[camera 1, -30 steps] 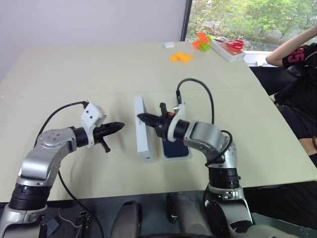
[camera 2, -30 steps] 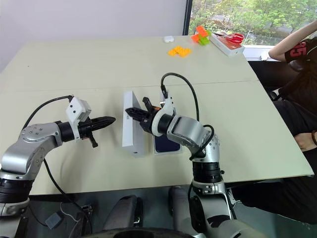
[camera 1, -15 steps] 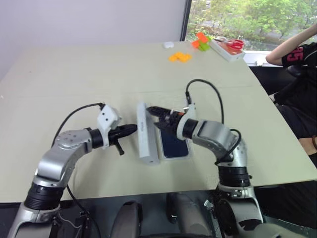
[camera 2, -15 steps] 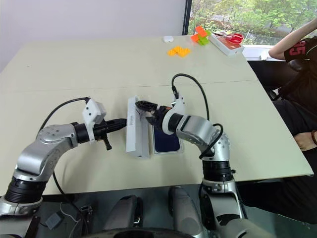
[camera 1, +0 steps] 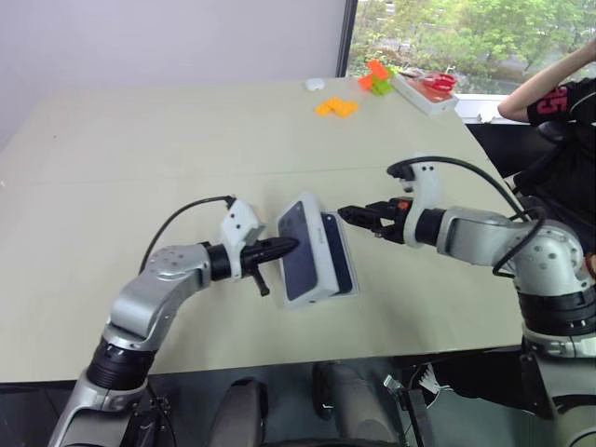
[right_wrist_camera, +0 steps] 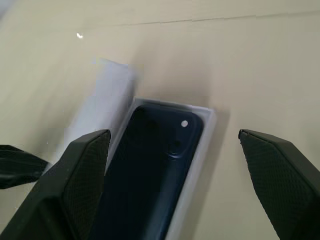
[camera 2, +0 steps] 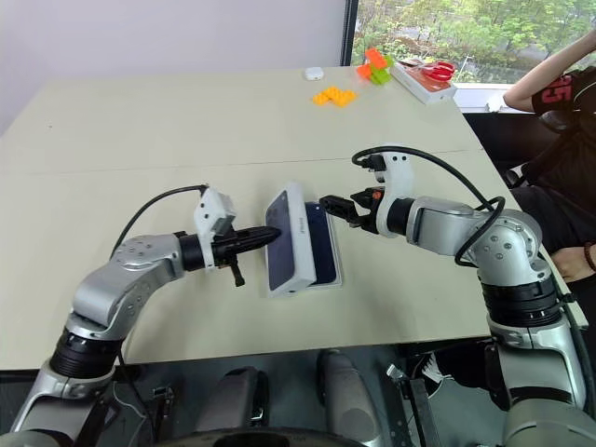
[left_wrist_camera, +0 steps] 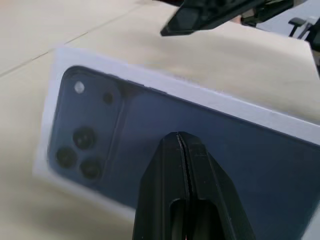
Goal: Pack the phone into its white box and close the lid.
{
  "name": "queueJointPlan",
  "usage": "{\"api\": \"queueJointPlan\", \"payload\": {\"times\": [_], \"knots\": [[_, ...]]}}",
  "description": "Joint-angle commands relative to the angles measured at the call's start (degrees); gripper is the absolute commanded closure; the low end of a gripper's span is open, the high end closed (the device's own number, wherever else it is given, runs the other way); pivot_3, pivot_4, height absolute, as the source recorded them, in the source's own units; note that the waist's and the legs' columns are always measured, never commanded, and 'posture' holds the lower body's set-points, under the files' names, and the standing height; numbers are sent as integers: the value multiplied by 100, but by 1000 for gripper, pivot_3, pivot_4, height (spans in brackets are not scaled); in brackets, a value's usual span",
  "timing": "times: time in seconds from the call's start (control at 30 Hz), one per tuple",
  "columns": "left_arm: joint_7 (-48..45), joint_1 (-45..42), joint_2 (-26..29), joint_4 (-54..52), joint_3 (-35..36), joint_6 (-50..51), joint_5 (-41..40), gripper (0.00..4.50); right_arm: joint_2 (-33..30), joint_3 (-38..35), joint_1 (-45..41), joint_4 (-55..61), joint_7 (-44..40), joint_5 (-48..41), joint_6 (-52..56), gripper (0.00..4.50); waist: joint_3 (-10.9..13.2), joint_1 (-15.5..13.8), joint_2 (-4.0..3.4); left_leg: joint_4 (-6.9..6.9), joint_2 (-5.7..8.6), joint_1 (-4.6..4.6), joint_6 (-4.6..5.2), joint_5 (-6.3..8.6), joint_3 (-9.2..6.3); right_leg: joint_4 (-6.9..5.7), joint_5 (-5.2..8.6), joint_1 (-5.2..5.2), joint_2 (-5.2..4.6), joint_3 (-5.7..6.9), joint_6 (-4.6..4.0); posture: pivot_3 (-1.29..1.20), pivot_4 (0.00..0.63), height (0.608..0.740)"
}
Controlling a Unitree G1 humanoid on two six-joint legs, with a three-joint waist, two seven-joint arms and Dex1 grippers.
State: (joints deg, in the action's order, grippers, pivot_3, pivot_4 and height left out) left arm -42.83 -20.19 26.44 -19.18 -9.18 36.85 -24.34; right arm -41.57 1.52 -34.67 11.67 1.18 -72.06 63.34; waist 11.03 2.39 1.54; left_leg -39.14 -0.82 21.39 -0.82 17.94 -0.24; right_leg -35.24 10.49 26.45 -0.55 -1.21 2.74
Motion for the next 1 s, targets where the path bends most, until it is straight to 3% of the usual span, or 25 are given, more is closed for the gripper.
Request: {"api": "queueJointPlan", "payload": {"times": [0.03,0.37,0.47,0.67,0.7,1.0], "knots": [[151,-134,-96,-139,-55,-51,70,4481,-136,44,-126,337,-648,583,-91,211,0,0,0,0,0,0,0,0,1,0,0,0,0,0,0,0,150,726],[319,-62,426,-361,969,534,-450,4481,-499,368,44,814,-1898,2202,-402,211,0,-6,0,0,1,-2,0,0,-2,-1,0,3,-1,5,0,0,150,726],[307,287,960,-355,1672,1189,-762,4500,-682,548,168,838,-2364,2741,-667,1047,1,13,1,0,3,-2,0,0,0,1,0,2,-2,8,0,0,150,726],[307,730,1304,-699,1558,1477,-877,4500,-835,842,284,1046,-3007,3491,-969,4228,2,-37,1,0,1,0,3,2,2,2,1,6,-9,6,-1,0,150,726],[392,730,1288,-696,1472,1560,-836,4500,-835,900,285,1082,-3064,3619,-999,4451,2,-51,1,-2,2,-1,3,2,2,2,2,4,-12,6,-1,0,150,726],[721,555,1103,-853,251,1605,-300,4500,-605,1520,221,1165,-3368,4663,-1196,4451,1,-144,2,-2,10,-2,3,2,3,2,1,3,-9,5,-3,0,150,726]]}}
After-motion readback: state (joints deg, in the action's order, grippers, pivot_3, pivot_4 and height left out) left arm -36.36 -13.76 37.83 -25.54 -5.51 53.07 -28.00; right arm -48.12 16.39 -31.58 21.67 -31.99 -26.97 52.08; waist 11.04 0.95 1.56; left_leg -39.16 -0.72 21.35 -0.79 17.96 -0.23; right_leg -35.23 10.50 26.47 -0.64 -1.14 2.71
